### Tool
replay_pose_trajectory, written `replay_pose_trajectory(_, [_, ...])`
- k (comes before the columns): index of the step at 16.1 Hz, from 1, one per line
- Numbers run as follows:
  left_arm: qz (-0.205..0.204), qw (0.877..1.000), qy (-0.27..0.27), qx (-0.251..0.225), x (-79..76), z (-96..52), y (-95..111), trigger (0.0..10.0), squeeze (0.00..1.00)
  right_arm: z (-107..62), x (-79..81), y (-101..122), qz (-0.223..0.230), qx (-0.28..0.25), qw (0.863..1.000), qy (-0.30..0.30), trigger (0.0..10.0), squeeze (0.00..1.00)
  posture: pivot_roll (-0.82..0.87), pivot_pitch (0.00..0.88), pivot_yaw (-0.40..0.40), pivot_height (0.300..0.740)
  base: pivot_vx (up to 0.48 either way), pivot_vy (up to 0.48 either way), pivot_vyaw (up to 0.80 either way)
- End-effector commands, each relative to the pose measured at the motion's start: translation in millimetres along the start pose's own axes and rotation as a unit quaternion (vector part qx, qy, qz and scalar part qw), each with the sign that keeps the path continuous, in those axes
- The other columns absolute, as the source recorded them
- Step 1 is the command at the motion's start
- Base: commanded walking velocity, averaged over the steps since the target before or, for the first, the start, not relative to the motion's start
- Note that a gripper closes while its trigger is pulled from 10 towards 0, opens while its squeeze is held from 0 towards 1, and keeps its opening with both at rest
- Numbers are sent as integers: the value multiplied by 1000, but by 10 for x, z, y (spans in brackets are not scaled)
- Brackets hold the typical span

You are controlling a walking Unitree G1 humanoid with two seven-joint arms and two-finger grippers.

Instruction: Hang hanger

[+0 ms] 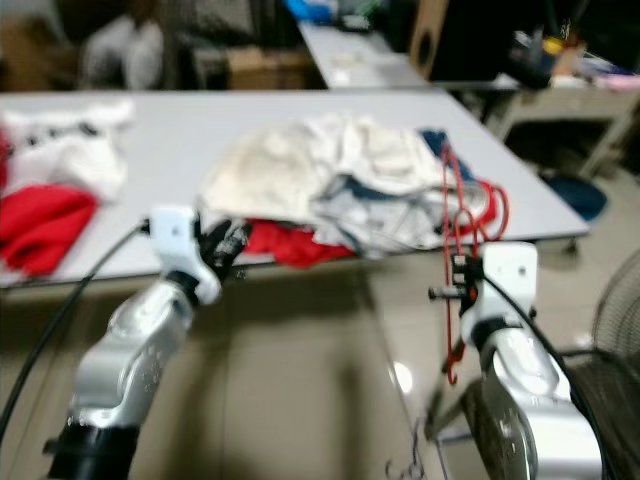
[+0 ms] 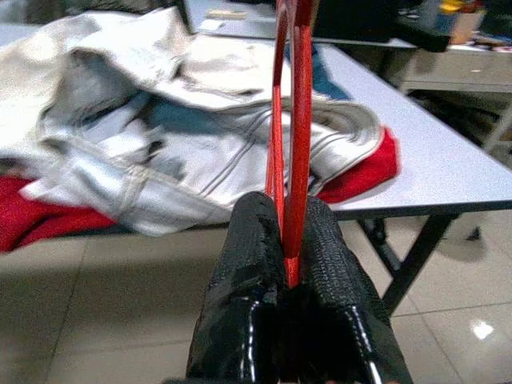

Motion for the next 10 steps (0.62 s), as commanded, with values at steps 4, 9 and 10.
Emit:
replay_pose_trajectory(4, [43, 998, 0, -35, -56, 93, 122, 10000, 1000, -11, -57, 45, -25, -16, 1000, -3, 10000, 0, -35, 0, -17, 740, 415, 0, -200])
replay_pose_trajectory(9, [97, 994, -14, -41, 20, 189, 181, 10000, 1000, 17, -27, 79, -41, -34, 998, 28, 10000, 0, -35, 0, 5, 740, 366, 0, 0])
replay_pose_trajectory(10, [100, 993, -33, -51, -4, 196, 209, 10000, 1000, 0, 0, 77, -45, -39, 997, 48, 10000, 0, -34, 0, 13, 740, 0, 0, 0])
Point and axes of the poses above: a point about 5 cm out from each wrist's last joint towards the gripper, its own z axis pointing out of the wrist towards the gripper, its own y axis along the axis of the wrist's last joint, x = y × z, the point moved 1 cm from there along z, pointing out of the wrist towards the gripper, and after that the axes turned 5 degrees about -z, right-handed, at the moved point
